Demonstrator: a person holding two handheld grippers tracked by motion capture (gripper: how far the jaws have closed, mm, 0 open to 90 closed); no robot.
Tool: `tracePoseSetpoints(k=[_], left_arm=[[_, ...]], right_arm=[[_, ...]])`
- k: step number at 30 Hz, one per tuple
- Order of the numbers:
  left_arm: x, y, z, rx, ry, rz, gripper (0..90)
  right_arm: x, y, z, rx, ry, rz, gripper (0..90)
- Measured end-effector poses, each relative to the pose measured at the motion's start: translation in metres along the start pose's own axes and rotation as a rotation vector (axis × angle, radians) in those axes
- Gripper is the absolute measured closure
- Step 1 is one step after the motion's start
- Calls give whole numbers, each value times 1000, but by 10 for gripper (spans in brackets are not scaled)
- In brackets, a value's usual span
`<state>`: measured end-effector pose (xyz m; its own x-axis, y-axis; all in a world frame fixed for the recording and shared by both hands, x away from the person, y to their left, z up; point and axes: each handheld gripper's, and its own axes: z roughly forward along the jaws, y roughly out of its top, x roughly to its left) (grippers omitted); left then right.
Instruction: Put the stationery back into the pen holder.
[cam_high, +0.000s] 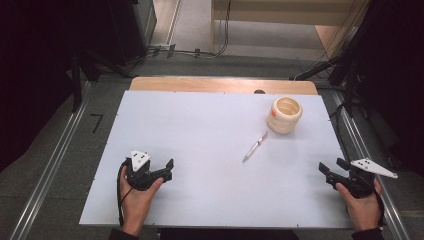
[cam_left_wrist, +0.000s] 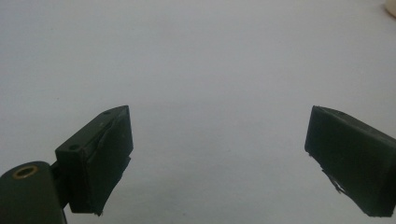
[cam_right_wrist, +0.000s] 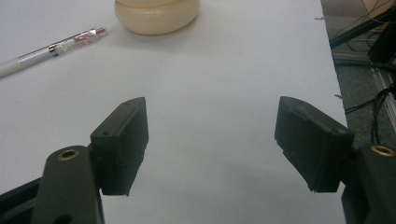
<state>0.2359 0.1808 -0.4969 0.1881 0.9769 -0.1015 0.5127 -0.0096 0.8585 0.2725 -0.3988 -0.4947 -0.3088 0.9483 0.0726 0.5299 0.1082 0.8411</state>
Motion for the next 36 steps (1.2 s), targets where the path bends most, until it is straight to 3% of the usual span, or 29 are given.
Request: tracePoseSetpoints(k=[15, 36], left_arm=[[-16, 6, 5, -4, -39, 21, 81], [-36, 9, 18, 7, -75, 41, 97]], right_arm=[[3, 1, -1, -15, 3, 3, 239], [3, 1, 2, 13, 8, -2, 247]])
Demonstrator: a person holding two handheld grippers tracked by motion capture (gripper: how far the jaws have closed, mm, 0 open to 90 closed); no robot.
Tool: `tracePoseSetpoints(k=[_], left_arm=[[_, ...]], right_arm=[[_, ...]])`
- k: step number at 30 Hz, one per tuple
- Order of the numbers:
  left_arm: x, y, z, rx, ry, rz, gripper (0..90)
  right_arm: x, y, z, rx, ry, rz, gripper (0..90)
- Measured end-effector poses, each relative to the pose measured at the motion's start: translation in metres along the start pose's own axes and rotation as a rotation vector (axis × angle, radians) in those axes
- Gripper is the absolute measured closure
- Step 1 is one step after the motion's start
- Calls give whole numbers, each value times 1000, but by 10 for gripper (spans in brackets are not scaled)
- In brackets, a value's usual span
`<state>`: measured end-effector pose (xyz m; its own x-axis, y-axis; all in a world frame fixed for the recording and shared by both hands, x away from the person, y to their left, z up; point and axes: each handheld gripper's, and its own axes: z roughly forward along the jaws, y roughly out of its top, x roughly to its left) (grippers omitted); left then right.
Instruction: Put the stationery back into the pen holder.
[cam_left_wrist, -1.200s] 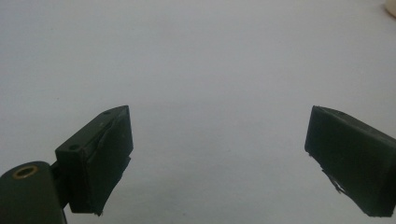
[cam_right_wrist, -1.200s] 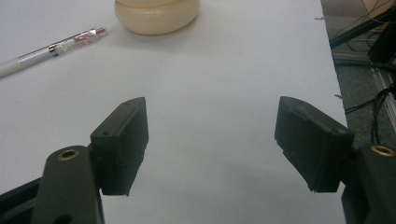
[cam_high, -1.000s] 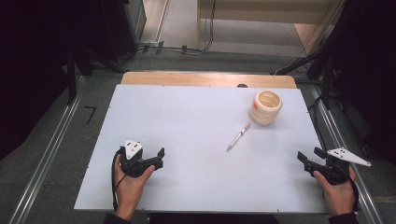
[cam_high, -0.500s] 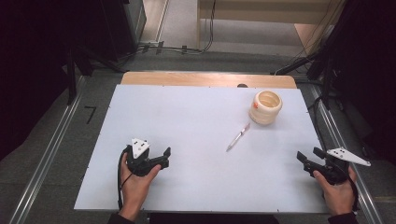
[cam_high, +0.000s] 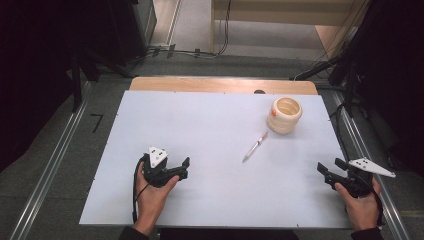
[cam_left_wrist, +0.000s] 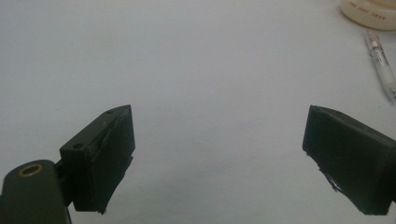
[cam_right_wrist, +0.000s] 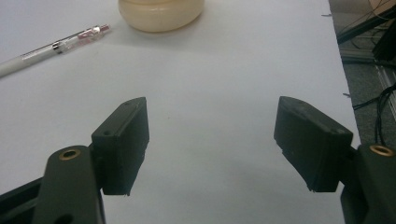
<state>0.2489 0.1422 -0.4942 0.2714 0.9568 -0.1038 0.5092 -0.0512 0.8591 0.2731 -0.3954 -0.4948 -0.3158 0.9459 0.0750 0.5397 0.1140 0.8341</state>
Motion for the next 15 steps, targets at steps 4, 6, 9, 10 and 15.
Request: tracePoseSetpoints(k=[4, 6, 9, 10, 15], left_arm=[[-4, 1, 3, 3, -7, 6, 97], [-7, 2, 5, 3, -11, 5, 97], [-10, 2, 8, 6, -16, 13, 98], [-13, 2, 9, 7, -19, 16, 98], [-21, 6, 14, 8, -32, 29, 98]], right_arm=[[0, 0, 0, 4, -1, 2, 247], [0, 0, 0, 5, -1, 2, 246], [0, 0, 1, 6, 1, 2, 246], [0, 0, 1, 6, 0, 2, 246], [0, 0, 1, 5, 0, 0, 246]])
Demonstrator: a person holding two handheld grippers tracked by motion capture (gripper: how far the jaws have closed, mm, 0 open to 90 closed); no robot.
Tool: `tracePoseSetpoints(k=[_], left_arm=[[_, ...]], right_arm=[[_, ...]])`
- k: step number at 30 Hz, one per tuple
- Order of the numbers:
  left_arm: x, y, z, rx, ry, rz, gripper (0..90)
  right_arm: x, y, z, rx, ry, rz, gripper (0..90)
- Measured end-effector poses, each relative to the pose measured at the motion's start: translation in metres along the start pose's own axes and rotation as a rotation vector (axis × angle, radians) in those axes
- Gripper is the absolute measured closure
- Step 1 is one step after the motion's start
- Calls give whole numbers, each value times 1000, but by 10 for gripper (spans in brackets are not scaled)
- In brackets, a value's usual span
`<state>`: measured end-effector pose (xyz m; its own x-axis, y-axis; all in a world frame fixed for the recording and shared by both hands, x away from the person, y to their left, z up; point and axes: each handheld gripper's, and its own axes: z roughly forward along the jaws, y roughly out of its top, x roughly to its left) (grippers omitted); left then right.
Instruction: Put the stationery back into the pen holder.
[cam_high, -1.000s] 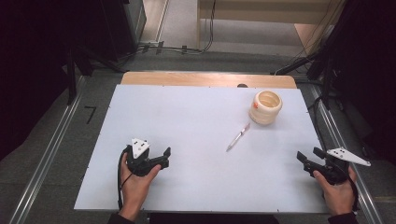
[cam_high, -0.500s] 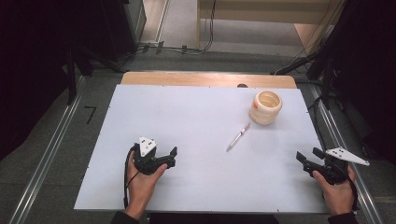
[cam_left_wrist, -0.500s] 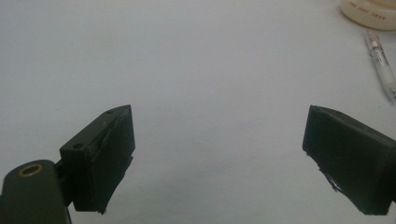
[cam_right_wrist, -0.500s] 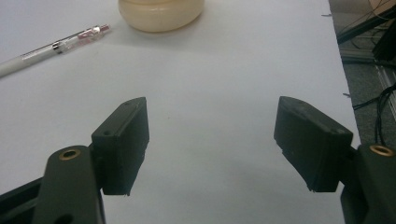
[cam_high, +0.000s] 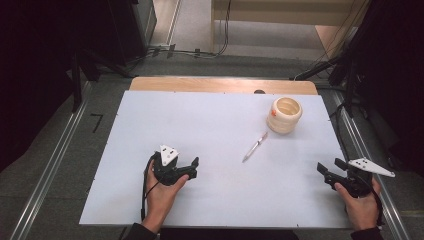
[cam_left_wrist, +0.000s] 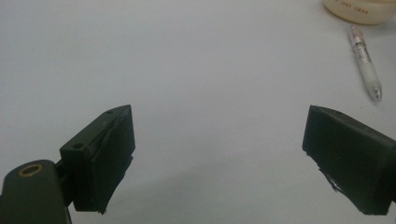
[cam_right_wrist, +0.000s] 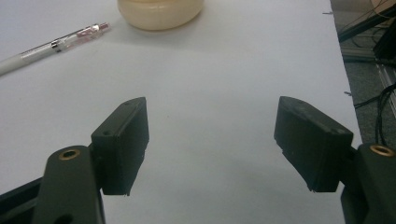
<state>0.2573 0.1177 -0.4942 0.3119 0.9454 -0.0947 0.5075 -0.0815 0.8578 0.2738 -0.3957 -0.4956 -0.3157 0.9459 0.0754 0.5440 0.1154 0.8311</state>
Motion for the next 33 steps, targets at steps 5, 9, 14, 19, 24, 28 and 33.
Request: tracePoseSetpoints(k=[5, 9, 14, 19, 24, 28, 33], left_arm=[[-7, 3, 4, -3, -12, 7, 98], [-9, 3, 6, 2, -16, 13, 98], [-13, 5, 8, 3, -23, 15, 99], [-20, 8, 12, 7, -37, 22, 100], [-25, 11, 16, 7, -46, 30, 100], [-32, 12, 20, 14, -61, 38, 100], [-38, 16, 25, 15, -72, 42, 100]], right_arm=[[0, 0, -1, 0, 0, 4, 246], [-1, 0, -1, -1, 3, 3, 245], [0, 0, -1, 0, 2, 3, 245], [0, 0, 0, -1, 2, -1, 244], [-1, 0, 0, 0, 0, 2, 244], [-1, -1, 0, 1, 0, 2, 244], [-1, -1, 0, 2, -1, 1, 243]])
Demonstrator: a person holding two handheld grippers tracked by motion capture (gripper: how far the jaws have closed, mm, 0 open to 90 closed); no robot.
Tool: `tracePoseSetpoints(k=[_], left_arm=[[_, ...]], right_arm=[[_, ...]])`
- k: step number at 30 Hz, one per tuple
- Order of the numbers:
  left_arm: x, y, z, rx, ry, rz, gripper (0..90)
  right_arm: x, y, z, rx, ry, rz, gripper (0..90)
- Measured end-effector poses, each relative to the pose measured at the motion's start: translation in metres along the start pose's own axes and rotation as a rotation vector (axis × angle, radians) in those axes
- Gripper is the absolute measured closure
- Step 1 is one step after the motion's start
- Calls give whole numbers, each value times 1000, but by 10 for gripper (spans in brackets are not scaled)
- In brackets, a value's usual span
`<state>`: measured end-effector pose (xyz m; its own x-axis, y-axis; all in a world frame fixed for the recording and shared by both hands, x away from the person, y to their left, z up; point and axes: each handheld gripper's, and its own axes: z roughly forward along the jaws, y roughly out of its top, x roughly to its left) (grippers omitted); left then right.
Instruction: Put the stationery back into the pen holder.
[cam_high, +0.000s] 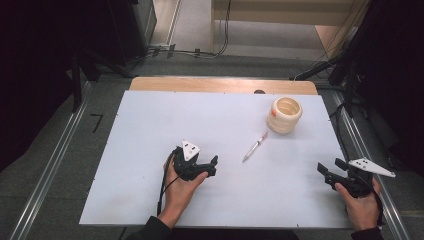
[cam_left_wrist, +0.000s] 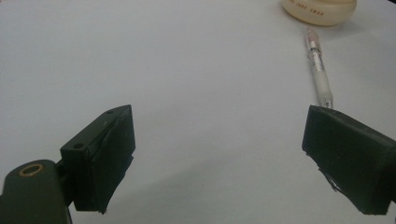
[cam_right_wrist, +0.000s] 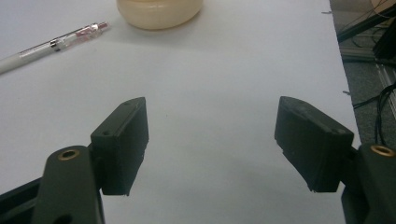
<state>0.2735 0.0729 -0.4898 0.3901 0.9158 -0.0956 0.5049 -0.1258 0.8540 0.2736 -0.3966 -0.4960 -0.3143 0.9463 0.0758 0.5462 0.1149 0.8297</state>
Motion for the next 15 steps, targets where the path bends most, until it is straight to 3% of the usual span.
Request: tracePoseSetpoints(k=[15], left_arm=[[-14, 8, 14, 15, -25, 5, 100]], right_arm=[[0, 0, 0, -1, 1, -2, 243]])
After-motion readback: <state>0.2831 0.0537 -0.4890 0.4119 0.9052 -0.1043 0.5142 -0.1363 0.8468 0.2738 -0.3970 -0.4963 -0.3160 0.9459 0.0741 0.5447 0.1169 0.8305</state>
